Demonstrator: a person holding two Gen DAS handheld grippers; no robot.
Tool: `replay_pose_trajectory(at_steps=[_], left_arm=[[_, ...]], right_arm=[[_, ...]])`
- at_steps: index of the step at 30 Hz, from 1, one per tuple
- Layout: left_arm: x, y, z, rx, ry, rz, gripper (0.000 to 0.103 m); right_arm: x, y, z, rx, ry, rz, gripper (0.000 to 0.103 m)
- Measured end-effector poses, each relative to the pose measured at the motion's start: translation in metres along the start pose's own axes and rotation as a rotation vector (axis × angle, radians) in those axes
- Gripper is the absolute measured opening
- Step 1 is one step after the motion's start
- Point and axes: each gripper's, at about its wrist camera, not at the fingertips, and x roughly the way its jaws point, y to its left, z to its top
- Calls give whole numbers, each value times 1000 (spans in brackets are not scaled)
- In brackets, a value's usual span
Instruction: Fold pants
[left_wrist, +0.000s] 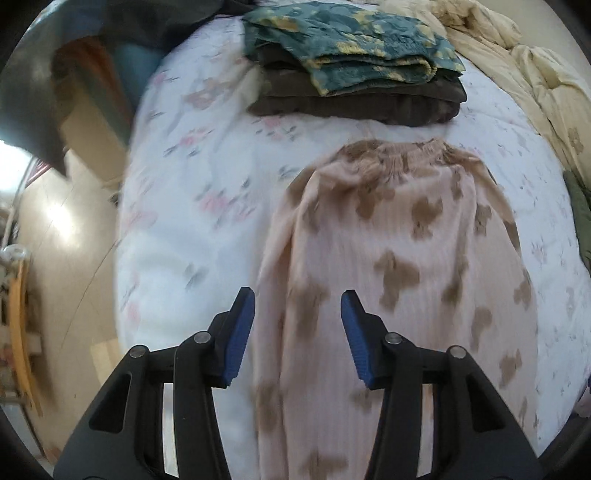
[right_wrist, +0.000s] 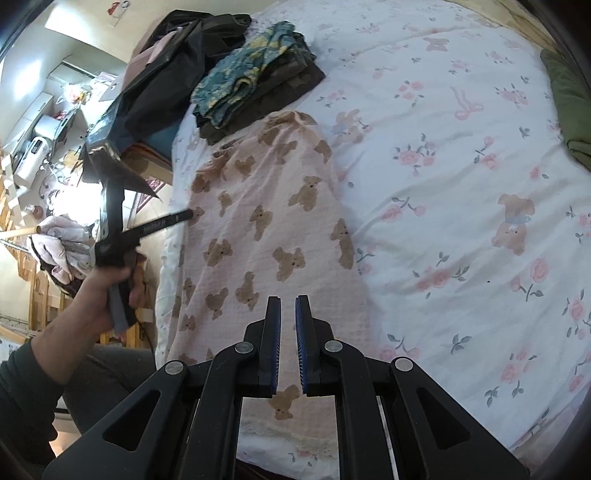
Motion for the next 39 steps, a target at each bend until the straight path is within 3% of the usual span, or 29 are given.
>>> replay_pose_trajectory(at_steps=[1, 2, 5, 12, 15, 16, 18, 21, 24, 27, 28, 31, 32, 33, 36, 39], left_arm=[[5, -1, 3, 18, 7, -5, 19], [5, -2, 4, 41, 18, -7, 1], [8, -8, 10, 105, 25, 27, 0], [10, 22, 31, 84, 9, 127, 1], [22, 26, 33, 52, 60, 137, 5], [23, 24, 34, 60, 74, 164, 7], [17, 21, 35, 76, 63, 171, 36], [-13, 16, 43, 81, -47, 97, 60], [-25, 1, 56, 135, -111, -3, 63], [-9, -22, 68, 242, -110, 23, 62], [1, -32, 71, 295, -97, 40, 61], [23, -49, 73, 395, -40, 31, 42], [27, -51, 74, 411, -28, 15, 26], [27, -55, 74, 435, -32, -5, 3], [18, -56, 78, 447, -70, -23, 0], [8, -41, 91, 373, -117, 3, 0]], right_arm=[[2, -4, 1, 10, 5, -9, 10], [3, -7, 2, 18, 8, -15, 10], [7, -15, 4, 40, 19, -29, 10], [15, -17, 13, 38, 35, -34, 10], [18, -16, 15, 38, 42, -38, 10], [20, -16, 14, 39, 49, -36, 10], [21, -16, 11, 34, 58, -39, 10], [23, -14, 10, 23, 67, -49, 10], [25, -13, 12, 19, 71, -52, 10], [29, -14, 14, 18, 79, -58, 10], [30, -14, 14, 17, 81, -64, 10], [31, -18, 14, 25, 88, -75, 10], [32, -19, 14, 30, 89, -79, 10], [32, -21, 14, 33, 90, -82, 10], [33, -23, 16, 37, 95, -93, 10], [35, -24, 18, 32, 100, -94, 10]])
